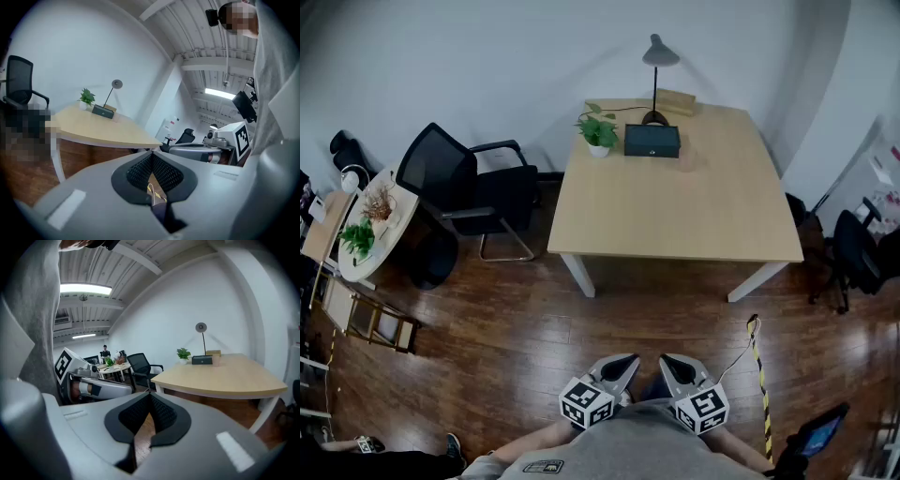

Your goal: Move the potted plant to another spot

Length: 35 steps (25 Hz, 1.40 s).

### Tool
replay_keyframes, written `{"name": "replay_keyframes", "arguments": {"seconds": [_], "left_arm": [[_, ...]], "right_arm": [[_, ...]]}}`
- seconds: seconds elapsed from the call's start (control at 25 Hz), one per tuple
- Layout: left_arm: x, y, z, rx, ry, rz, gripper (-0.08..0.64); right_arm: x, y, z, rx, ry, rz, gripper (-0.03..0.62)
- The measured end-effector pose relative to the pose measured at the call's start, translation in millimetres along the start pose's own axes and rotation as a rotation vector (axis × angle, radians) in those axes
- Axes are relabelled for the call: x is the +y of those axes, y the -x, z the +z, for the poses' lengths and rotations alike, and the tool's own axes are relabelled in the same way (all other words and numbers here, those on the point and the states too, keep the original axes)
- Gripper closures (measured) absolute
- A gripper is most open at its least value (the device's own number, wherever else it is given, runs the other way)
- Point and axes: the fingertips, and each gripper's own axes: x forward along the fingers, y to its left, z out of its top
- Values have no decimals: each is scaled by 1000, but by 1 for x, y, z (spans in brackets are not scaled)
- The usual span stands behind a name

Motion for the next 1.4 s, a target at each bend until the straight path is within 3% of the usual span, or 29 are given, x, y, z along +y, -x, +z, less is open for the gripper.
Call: {"name": "replay_keyframes", "arguments": {"seconds": [0.4, 0.64, 0.88, 1.16, 1.4], "left_arm": [[66, -65, 39, -23, -15, 66, 558], [98, -142, 95, -32, -55, 89, 558], [134, -202, 145, -62, -44, 140, 558], [177, -231, 171, -69, -32, 210, 558], [226, -249, 192, -70, -19, 216, 558]], "right_arm": [[-78, -58, 35, -42, 20, 15, 588], [-159, -94, 81, -65, 38, 55, 587], [-228, -128, 119, -67, 51, 98, 587], [-263, -165, 134, -47, 39, 140, 588], [-285, -212, 155, -40, 44, 131, 587]]}}
